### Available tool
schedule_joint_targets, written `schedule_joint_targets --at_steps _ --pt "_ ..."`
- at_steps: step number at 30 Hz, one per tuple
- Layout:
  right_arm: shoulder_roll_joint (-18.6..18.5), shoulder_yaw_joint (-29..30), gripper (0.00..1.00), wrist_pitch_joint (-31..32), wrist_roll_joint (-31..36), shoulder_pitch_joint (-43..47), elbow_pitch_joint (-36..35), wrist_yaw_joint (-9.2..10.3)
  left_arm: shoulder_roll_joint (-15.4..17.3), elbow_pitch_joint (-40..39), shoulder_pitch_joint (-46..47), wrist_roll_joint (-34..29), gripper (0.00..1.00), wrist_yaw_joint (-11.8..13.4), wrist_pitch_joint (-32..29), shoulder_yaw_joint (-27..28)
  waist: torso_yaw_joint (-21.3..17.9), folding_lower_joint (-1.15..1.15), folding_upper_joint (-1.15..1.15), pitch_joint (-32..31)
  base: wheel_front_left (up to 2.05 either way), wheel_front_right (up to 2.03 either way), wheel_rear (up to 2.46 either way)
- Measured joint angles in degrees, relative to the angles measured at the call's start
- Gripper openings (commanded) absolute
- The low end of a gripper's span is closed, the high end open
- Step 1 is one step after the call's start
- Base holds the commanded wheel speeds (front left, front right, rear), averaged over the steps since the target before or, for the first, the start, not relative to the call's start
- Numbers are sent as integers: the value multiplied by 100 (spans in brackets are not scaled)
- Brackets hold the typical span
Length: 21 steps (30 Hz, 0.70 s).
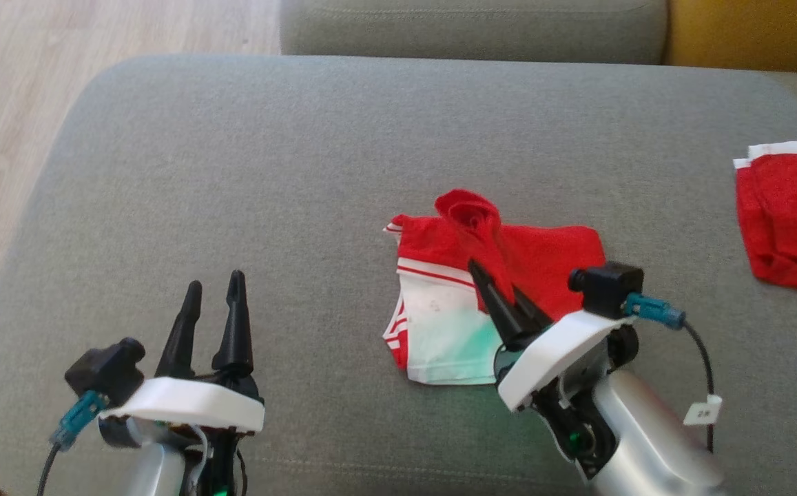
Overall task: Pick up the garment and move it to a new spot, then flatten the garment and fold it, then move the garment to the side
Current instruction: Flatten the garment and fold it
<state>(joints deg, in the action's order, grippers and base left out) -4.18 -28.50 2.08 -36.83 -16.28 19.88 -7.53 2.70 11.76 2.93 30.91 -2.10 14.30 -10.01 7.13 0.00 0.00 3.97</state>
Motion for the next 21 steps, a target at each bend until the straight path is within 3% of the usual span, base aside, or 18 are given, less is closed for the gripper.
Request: schedule_joint_targets --at_steps 5,6,7,13,21 --pt "4 -241 0 -318 -201 -53 435 0 -1 20 63 4 100 1 0 -41 148 0 0 126 0 0 0" --pt "7 -283 54 -386 -224 -91 521 0 -1 22 97 7 100 3 0 -46 174 0 0 153 0 0 0" --pt "7 -337 100 -439 -261 -125 589 0 0 22 119 21 100 7 0 -51 200 0 0 183 0 0 0" --pt "11 -705 100 -720 -573 -357 762 0 -1 49 127 58 100 8 0 -54 265 0 0 256 0 0 0" --pt "-42 -394 100 -1076 -226 -566 1038 0 0 81 127 58 100 8 0 -18 31 0 0 167 0 0 0"
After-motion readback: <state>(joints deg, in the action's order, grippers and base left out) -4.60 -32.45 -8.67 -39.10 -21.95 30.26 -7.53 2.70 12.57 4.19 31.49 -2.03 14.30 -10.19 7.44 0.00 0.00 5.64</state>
